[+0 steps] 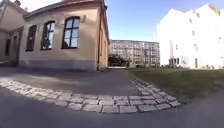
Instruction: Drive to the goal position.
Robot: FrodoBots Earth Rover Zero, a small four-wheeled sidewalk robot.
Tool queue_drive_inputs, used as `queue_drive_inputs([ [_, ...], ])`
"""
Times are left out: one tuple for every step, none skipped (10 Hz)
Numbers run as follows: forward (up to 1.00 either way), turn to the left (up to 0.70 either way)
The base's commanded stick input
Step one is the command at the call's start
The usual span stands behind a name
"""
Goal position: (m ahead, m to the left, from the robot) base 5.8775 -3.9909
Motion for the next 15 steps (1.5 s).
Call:
queue_drive_inputs([
  [0.7,-0.09],
  [0.7,-0.02],
  [0.7,-0.1],
  [0.7,-0.02],
  [0.7,-0.1],
  [0.7,-0.03],
  [0.7,0.0],
  [0.7,-0.04],
  [0.7,-0.13],
  [0.7,0.0],
  [0.7,0.0],
  [0.7,0.0],
  [0.7,0.0],
  [0.7,0.0],
  [0.7,-0.04],
])
